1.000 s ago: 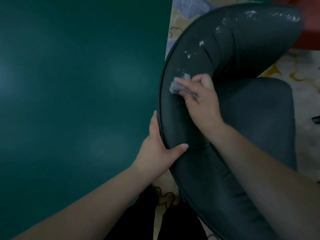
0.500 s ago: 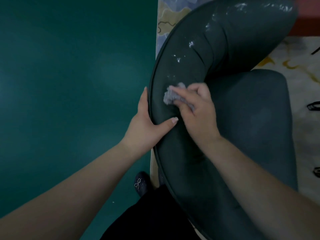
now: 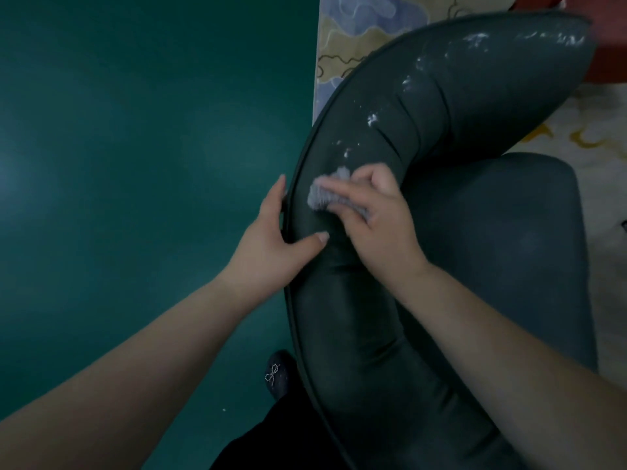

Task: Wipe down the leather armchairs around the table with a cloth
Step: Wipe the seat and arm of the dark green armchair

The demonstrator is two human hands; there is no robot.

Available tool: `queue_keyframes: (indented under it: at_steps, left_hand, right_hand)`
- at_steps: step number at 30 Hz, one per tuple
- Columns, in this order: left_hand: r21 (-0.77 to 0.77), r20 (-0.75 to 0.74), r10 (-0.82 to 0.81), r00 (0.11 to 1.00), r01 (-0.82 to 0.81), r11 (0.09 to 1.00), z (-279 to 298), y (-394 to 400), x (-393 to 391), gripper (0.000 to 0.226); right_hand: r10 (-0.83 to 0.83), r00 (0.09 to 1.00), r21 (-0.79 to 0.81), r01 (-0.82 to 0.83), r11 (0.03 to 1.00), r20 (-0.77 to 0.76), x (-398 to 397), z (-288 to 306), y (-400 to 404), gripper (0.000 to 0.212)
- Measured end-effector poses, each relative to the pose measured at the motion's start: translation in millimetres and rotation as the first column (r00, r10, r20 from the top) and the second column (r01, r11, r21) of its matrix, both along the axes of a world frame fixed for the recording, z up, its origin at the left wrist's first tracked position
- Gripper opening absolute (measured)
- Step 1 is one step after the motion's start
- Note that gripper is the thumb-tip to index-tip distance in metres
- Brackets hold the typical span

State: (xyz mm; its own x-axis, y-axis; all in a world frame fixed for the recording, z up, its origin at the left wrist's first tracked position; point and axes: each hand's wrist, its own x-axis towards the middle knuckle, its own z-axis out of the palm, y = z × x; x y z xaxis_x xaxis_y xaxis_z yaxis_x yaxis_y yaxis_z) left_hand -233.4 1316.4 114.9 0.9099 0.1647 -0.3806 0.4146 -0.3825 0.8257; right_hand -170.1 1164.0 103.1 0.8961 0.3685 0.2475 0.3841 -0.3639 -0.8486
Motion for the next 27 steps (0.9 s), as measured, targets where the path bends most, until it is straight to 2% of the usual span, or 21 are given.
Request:
queue_keyframes:
  at_steps: [4,8,10,15,17,19,23,27]
  left_hand:
    - [0.056,-0.032,-0.124,0.992,0.126,0.99,7.0,16.9,29.3,0.103]
    - [-0.047,-0.04,-0.195,0.98,0.193,0.98,6.7,21.5,35.6,0.095]
    - [-0.077,-0.02,-0.198,0.98,0.196,0.978,5.3,23.1,41.7,0.093]
    - [-0.071,0.01,-0.305,0.952,0.305,0.95,5.2,26.1,70.1,0.096]
    - [-0.119,-0.005,-0.342,0.94,0.339,0.933,3.0,29.9,76.9,0.098]
    - [-0.179,-0.01,-0.377,0.926,0.369,0.912,0.1,33.2,82.2,0.098]
    - [-0.181,-0.018,-0.439,0.899,0.428,0.885,-3.4,42.6,94.0,0.098]
    - [-0.15,0.016,-0.507,0.862,0.503,0.851,0.4,46.0,120.4,0.084]
  right_hand:
    - [0.037,0.998,-0.084,-0.031,0.996,0.06,13.5,1.6,1.0,0.035]
    - [-0.178,0.984,-0.062,0.176,0.982,-0.017,74.1,6.3,16.1,0.032]
    - [-0.24,0.968,-0.028,0.239,0.971,-0.068,74.6,7.0,17.3,0.032]
    - [-0.205,0.979,-0.068,0.205,0.976,0.01,18.4,1.8,13.5,0.034]
    - [-0.204,0.974,-0.153,0.217,0.964,0.094,39.4,4.3,16.6,0.034]
    - [-0.277,0.947,-0.229,0.31,0.923,0.164,72.8,5.9,20.8,0.033]
    - [-0.478,0.876,-0.183,0.48,0.858,0.057,83.0,4.4,31.1,0.03]
    - [-0.489,0.871,-0.084,0.484,0.871,-0.046,27.3,-0.1,31.3,0.031]
